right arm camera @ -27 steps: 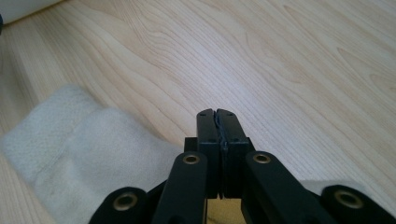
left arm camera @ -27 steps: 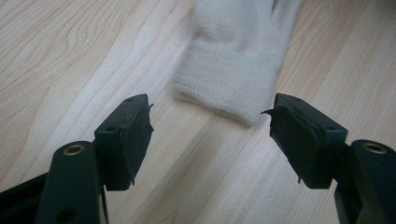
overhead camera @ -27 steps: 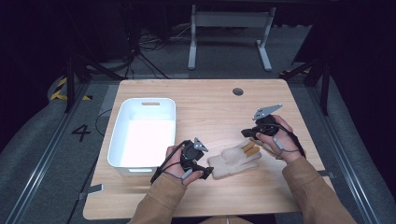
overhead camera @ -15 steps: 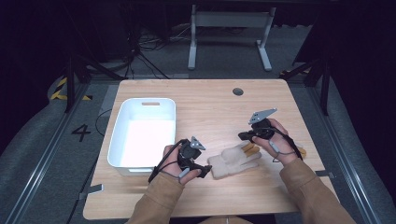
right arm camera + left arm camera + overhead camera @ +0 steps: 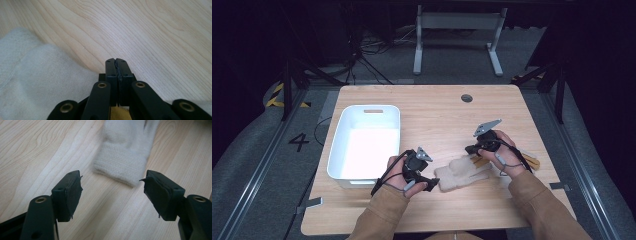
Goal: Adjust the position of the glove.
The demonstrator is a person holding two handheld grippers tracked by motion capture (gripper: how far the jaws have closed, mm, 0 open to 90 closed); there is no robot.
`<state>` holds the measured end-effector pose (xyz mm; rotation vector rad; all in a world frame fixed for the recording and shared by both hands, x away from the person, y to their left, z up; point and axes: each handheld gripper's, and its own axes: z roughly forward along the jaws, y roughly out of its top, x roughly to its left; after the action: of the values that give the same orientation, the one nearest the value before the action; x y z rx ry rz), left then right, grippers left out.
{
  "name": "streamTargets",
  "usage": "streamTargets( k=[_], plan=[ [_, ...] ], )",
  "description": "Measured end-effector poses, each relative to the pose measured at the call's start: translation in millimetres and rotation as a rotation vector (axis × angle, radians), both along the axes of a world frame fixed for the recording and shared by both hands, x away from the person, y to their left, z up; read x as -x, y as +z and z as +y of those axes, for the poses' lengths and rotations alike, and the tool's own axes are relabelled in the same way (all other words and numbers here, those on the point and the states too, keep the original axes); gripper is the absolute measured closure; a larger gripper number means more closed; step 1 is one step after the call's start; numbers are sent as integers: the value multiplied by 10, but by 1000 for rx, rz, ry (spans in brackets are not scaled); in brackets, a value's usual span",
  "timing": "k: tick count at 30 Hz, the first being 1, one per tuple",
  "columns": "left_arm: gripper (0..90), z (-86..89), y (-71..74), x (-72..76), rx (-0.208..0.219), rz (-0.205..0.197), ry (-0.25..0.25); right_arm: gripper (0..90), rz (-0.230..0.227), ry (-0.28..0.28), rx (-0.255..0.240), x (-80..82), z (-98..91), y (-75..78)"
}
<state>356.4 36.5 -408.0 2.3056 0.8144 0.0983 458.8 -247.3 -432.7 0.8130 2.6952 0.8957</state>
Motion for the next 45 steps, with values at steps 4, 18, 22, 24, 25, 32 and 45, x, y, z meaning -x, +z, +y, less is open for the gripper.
streamTargets(
  k=[4, 18, 22, 24, 25, 32, 45],
  plan=[
    [308, 1, 4, -7, 4, 1, -5, 899, 33, -5, 6, 2, -17, -18],
    [305, 22, 57, -59, 18, -13, 1, 900, 93, -19, 24, 83, -112, -27],
    [304, -12, 74, -87, 16, -13, -16, 900, 109, -16, 31, 145, -147, -16],
    [304, -27, 75, -98, 19, -16, -17, 900, 112, -14, 31, 168, -161, -12],
    [304, -31, 77, -103, 19, -16, -19, 900, 119, -20, 32, 183, -165, -8],
    [304, -66, 99, -141, 26, -21, -28, 900, 132, -20, 41, 255, -199, -5],
    [303, -146, 134, -200, 31, -20, -50, 876, 78, -33, 3, 382, -306, 95]
  ],
)
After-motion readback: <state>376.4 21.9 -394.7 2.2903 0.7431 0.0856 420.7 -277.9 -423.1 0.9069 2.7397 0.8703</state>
